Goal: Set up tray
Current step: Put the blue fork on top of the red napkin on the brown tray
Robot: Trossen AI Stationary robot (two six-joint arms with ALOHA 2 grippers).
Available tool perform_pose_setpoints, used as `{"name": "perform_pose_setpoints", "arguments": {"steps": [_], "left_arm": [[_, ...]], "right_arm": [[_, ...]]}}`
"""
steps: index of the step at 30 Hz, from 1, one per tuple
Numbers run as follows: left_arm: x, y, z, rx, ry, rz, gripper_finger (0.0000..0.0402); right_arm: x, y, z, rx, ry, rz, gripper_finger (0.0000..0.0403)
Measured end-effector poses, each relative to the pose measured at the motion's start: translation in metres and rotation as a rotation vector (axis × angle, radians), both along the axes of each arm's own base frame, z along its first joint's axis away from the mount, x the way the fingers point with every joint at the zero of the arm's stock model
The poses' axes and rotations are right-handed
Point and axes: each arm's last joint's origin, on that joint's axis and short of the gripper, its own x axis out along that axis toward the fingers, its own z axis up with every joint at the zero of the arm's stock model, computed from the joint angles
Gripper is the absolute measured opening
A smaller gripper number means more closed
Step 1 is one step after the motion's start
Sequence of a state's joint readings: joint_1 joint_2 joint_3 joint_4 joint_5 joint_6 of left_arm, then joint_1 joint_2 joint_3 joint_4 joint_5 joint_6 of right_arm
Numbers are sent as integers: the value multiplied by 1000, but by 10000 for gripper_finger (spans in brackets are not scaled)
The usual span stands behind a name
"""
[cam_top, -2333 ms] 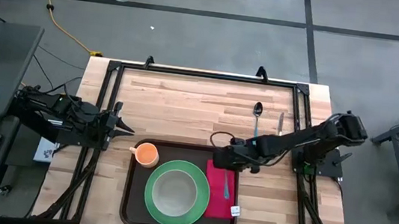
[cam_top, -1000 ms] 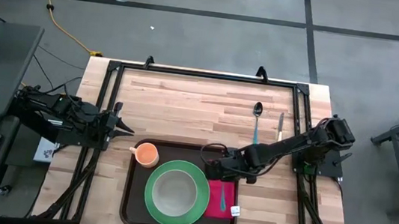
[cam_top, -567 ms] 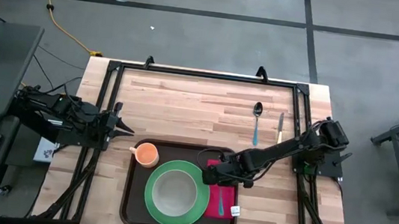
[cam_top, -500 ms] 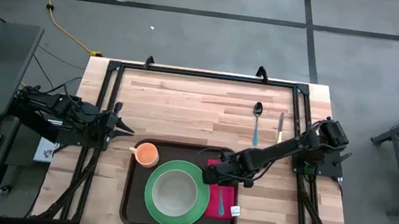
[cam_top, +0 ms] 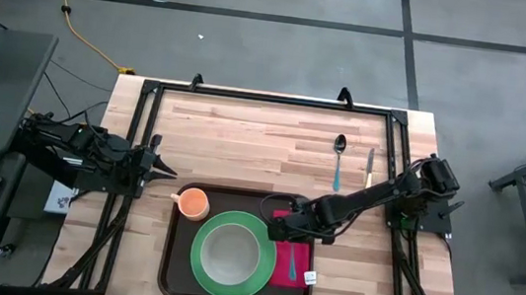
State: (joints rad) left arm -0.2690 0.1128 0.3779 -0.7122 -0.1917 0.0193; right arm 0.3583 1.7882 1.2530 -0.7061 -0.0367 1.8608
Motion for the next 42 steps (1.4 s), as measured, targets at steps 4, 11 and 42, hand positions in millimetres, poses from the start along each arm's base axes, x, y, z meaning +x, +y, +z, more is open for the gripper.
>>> {"name": "perform_pose_setpoints", "arguments": {"steps": [4,11,42], "left_arm": [[0,0,0,1,0,0,74],[0,0,0,2,0,-1,74],[0,0,0,0,-6,0,74]], "right_arm": [[0,-2,0,-5,9,-3,0],[-1,-2,0,-8,13,-4,0],[7,-5,-27,-42,81,-10,0]]}}
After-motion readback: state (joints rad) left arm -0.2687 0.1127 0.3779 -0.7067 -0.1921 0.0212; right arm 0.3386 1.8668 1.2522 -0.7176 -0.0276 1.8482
